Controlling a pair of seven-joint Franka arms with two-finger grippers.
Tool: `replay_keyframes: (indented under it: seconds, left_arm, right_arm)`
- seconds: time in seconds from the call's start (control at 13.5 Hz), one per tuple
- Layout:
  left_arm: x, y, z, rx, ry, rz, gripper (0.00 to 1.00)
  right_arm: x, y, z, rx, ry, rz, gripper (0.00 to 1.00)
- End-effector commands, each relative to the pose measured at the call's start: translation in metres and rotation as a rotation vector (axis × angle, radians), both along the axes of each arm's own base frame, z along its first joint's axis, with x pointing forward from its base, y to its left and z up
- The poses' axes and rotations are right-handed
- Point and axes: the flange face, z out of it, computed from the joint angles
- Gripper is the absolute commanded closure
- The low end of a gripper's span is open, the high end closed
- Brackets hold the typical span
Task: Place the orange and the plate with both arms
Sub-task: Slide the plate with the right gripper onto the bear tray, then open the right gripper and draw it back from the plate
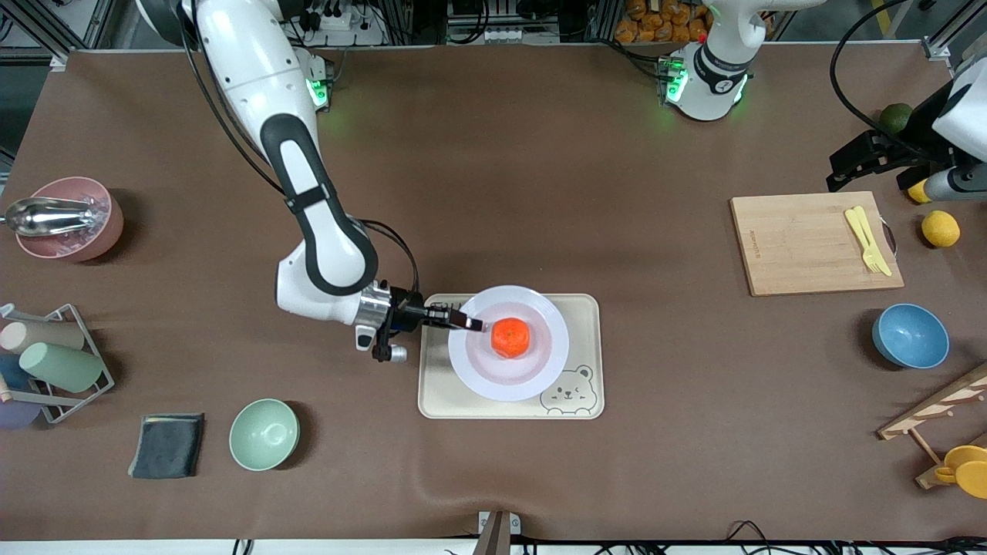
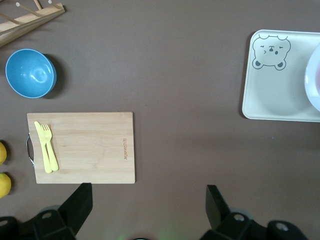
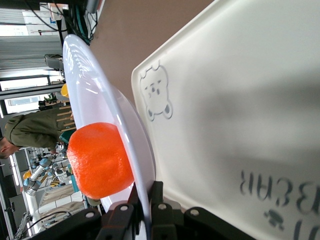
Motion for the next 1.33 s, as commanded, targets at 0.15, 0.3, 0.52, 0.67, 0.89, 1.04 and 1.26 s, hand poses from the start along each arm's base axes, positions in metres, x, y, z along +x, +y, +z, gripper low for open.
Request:
replay_keyframes:
  seconds: [0.15, 0.3, 0.52, 0.67, 0.89, 1.04, 1.26]
  left_arm:
    - [-0.004, 0.0, 0.011, -0.013, -0.009, -0.01, 0.0]
    - [-0.003, 0.001, 0.01, -0.01, -0.01, -0.008, 0.0]
    - [-0.003, 0.0, 0.008, -0.01, -0.007, -0.01, 0.0]
    - [-0.003, 0.0, 0.008, -0.01, -0.007, -0.01, 0.0]
    - [-0.003, -0.001, 0.008, -0.011, -0.005, -0.01, 0.0]
    - [-0.002, 0.001, 0.008, -0.011, -0.005, -0.007, 0.0]
    - [-0.002, -0.001, 0.008, -0.012, -0.005, -0.011, 0.0]
  right_arm:
    - [0.033, -0.004, -0.052, -0.01, 0.012, -0.009, 1.0]
    - [0.033, -0.004, -0.053, -0.012, 0.013, -0.008, 0.48]
    - [0.038, -0.004, -0.032, -0.006, -0.018, -0.003, 0.0]
    - [0.054, -0.035, -0.014, -0.09, -0.07, 0.035, 0.0]
    - [0.069, -0.082, 0.016, -0.15, -0.096, 0.153, 0.0]
    - [0.074, -0.112, 0.028, -0.163, -0.092, 0.217, 0.0]
    - [0.08, -0.146, 0.071, -0.319, -0.16, 0.315, 0.0]
